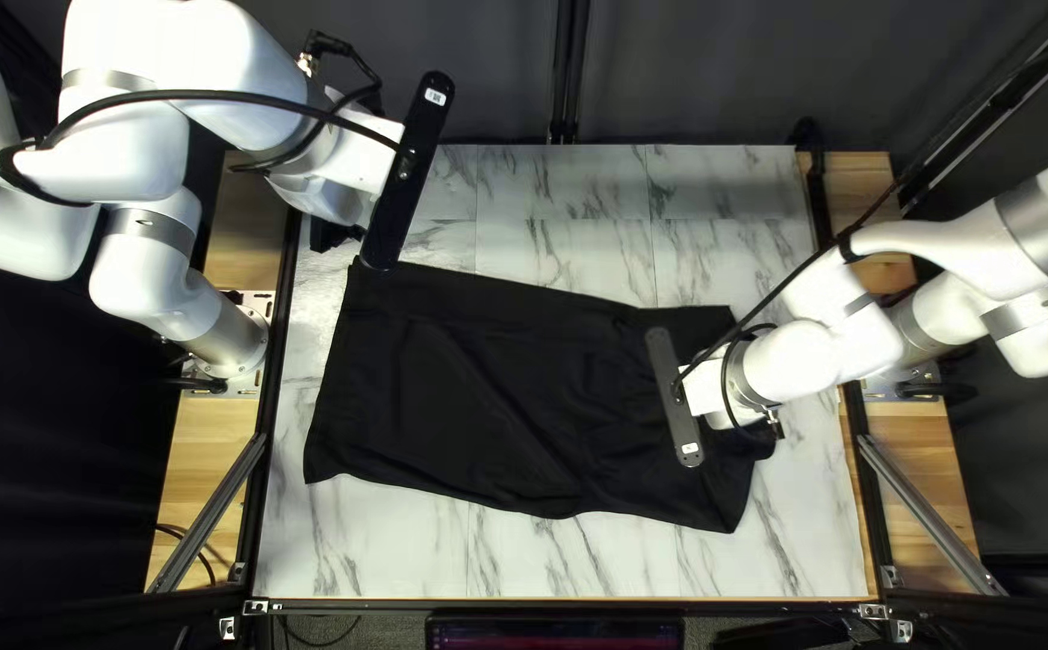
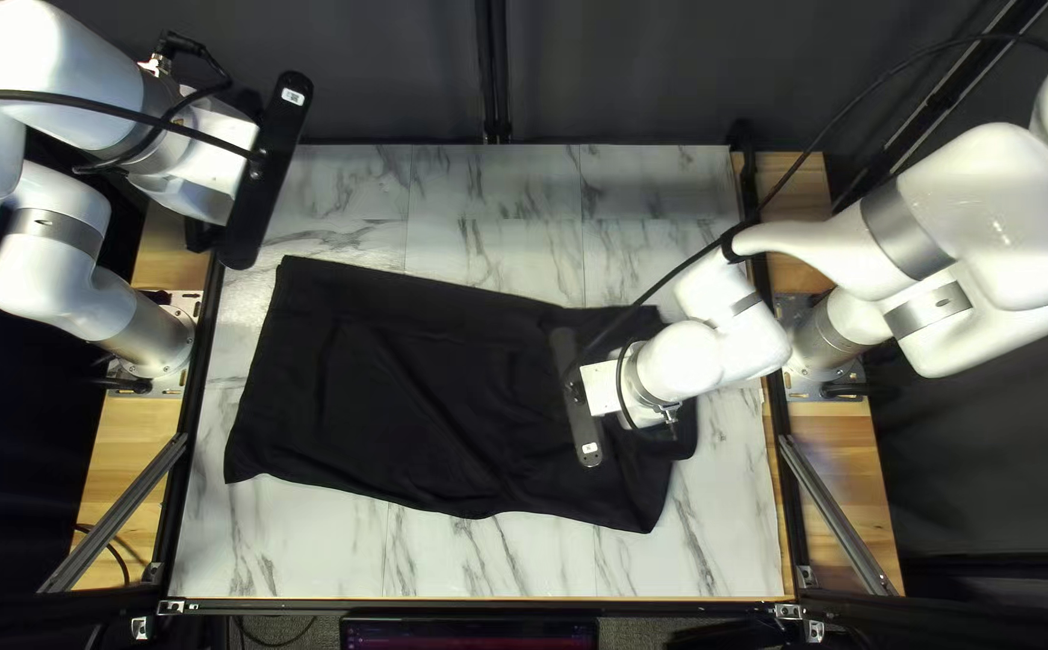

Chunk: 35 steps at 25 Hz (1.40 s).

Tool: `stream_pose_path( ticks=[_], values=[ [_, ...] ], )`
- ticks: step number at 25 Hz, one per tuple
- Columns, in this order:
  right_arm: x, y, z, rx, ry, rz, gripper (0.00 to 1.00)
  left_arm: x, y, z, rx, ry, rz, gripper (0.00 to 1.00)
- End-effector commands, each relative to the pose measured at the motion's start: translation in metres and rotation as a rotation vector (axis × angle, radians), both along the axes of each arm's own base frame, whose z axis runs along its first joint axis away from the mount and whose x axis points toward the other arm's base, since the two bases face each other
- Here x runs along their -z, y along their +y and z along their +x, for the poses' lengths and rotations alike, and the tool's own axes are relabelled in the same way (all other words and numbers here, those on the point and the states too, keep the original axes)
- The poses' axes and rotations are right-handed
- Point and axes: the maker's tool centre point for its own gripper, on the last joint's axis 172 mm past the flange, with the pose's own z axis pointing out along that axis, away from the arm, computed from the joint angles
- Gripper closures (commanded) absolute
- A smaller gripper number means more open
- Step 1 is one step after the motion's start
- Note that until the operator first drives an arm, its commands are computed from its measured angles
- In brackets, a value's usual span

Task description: Fold t-shirt

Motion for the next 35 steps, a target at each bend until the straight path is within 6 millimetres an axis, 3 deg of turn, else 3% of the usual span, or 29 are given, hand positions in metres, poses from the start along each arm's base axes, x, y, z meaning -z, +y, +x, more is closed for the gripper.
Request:
stream_pose_path(
  ticks=[1,8,9,10,11,18,23,28,32,35],
  values=[
    [0.002,0.007,0.005,-0.005,-0.001,-0.006,1.00,0.000,0.000,0.000,0.000,0.000,0.000,0.00],
    [0.004,0.005,0.010,-0.012,0.002,-0.007,1.00,0.000,0.000,0.000,0.000,0.000,0.000,0.00],
    [0.003,0.003,0.007,-0.009,0.003,-0.006,0.92,0.000,0.000,0.000,0.000,0.000,0.000,0.00],
    [0.001,0.001,0.005,-0.008,0.003,-0.005,0.10,0.000,0.000,0.000,0.000,0.000,0.000,0.00],
    [-0.001,0.001,0.003,-0.006,0.004,-0.004,0.00,0.000,0.000,0.000,0.000,0.000,0.000,0.00],
    [-0.012,0.003,-0.009,0.004,-0.010,-0.002,0.00,0.000,0.000,0.000,0.000,0.000,0.000,0.00],
    [-0.011,0.026,-0.004,0.013,-0.022,-0.028,0.00,0.000,0.000,0.000,0.000,0.000,0.000,0.00],
    [-0.016,0.035,0.009,0.042,-0.023,-0.078,0.00,0.000,0.000,0.000,0.000,0.000,0.000,0.00],
    [-0.018,0.031,0.034,0.113,-0.032,-0.140,0.00,0.000,0.000,0.000,0.000,0.000,0.000,0.00],
    [-0.012,0.027,0.040,0.148,-0.040,-0.160,0.00,0.000,0.000,0.000,0.000,0.000,0.000,0.00]
  ],
)
